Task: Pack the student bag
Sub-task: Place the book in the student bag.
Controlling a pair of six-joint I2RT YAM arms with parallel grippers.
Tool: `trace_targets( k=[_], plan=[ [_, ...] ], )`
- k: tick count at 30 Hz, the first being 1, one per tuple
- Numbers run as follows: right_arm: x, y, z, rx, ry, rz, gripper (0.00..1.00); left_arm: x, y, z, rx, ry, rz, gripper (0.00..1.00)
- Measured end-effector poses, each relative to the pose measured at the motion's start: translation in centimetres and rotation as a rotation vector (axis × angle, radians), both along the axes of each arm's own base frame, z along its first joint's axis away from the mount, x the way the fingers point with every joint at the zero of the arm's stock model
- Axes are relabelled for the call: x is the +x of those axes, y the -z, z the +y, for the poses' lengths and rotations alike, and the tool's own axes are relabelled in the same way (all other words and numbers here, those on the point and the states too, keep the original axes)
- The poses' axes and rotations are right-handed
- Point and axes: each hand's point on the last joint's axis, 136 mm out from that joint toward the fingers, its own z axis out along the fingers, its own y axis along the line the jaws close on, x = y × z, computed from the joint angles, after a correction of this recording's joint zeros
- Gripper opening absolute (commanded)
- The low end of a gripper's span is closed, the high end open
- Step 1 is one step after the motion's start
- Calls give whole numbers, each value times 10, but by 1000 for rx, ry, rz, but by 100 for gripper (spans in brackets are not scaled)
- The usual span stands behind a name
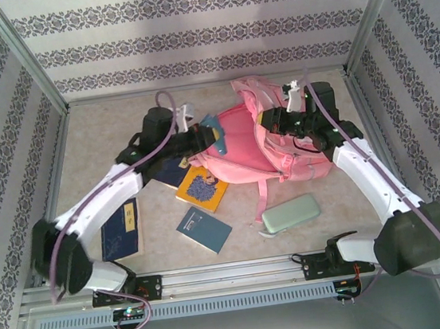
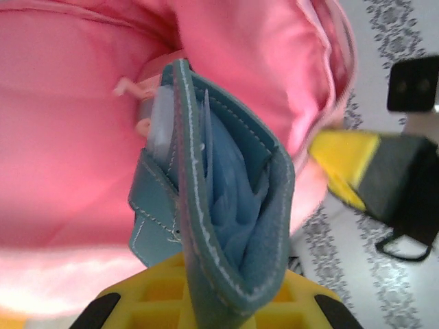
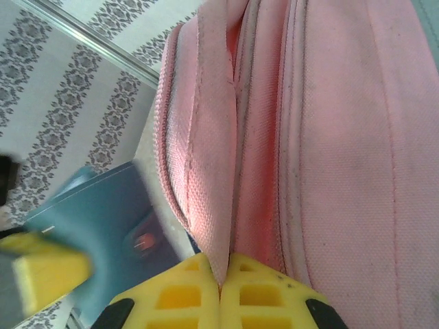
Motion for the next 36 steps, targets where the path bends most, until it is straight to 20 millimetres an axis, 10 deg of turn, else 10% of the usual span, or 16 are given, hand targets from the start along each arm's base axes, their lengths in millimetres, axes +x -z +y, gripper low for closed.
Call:
trace_targets(
  k=[9,21,29,36],
  plan=[
    [-2,-5,-1,107,-4,24,0,98,59,-75,-311,5,145,0],
    [2,-11,-4,162,-4,35,0,121,89,-151,-484,65,236,0],
    [6,-11,-3,169,-11,32,0,99,107,-202,-351,144,318,67],
    [9,-11,-10,155,13,25,0,85,122,-192,-234,136,357,84]
  ],
)
